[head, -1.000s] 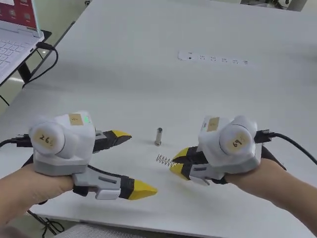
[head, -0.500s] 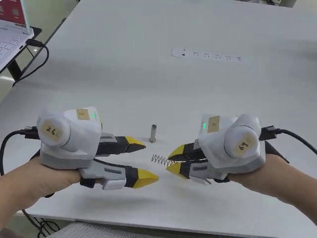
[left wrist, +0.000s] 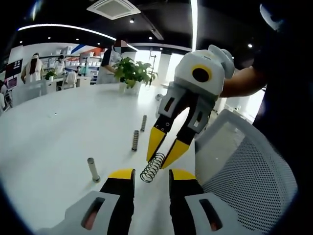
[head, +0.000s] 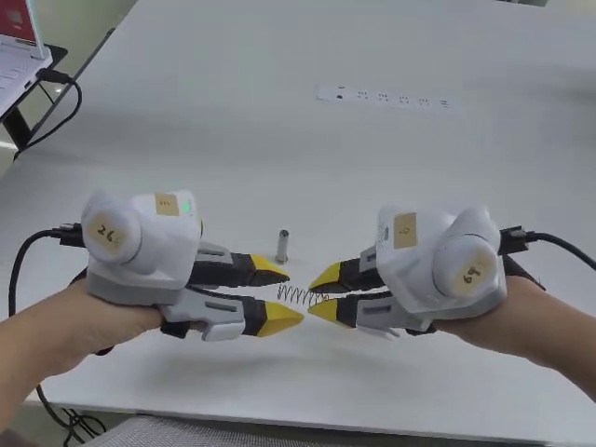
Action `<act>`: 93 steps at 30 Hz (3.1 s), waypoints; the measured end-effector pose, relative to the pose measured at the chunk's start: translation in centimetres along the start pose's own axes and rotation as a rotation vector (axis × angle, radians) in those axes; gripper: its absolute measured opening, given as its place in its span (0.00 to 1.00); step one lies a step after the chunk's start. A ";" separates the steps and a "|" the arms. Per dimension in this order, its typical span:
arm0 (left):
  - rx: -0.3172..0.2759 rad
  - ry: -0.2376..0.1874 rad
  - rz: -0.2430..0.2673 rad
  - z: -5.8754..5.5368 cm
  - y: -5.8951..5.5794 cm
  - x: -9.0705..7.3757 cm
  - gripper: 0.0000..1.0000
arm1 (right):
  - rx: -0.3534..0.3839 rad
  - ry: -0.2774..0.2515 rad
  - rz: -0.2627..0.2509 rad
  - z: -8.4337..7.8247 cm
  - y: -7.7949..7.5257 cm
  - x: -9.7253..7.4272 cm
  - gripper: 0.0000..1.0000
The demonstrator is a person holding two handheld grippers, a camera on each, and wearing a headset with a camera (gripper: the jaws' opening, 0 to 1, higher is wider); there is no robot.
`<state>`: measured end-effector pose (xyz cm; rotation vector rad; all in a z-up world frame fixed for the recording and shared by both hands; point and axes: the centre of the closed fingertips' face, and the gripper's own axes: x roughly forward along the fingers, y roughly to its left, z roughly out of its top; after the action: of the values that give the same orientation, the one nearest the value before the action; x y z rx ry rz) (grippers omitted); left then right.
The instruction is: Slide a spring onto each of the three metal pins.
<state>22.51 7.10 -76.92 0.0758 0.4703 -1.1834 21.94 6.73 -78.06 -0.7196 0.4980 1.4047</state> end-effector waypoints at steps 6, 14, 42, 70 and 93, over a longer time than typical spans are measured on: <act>0.010 -0.024 -0.021 0.5 -0.3 0.4 0.12 | -0.002 -0.024 0.011 0.1 0.0 -0.4 0.07; 0.014 -0.041 -0.030 0.8 -0.4 0.5 0.06 | -0.001 -0.048 0.022 0.1 0.1 -0.7 0.07; -0.033 -0.075 -0.032 1.5 -0.6 0.0 0.10 | -0.057 -0.057 0.034 0.8 0.0 -1.1 0.07; 0.045 -0.077 -0.065 1.6 -1.4 -0.1 0.02 | -0.060 -0.051 0.057 0.6 0.6 -1.4 0.07; 0.028 -0.091 -0.089 1.9 -1.7 -0.2 0.02 | 0.059 -0.086 0.053 -0.2 0.3 -1.7 0.08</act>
<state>21.51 6.06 -74.85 0.0247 0.3801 -1.2749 21.43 5.39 -77.03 -0.5990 0.4921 1.4585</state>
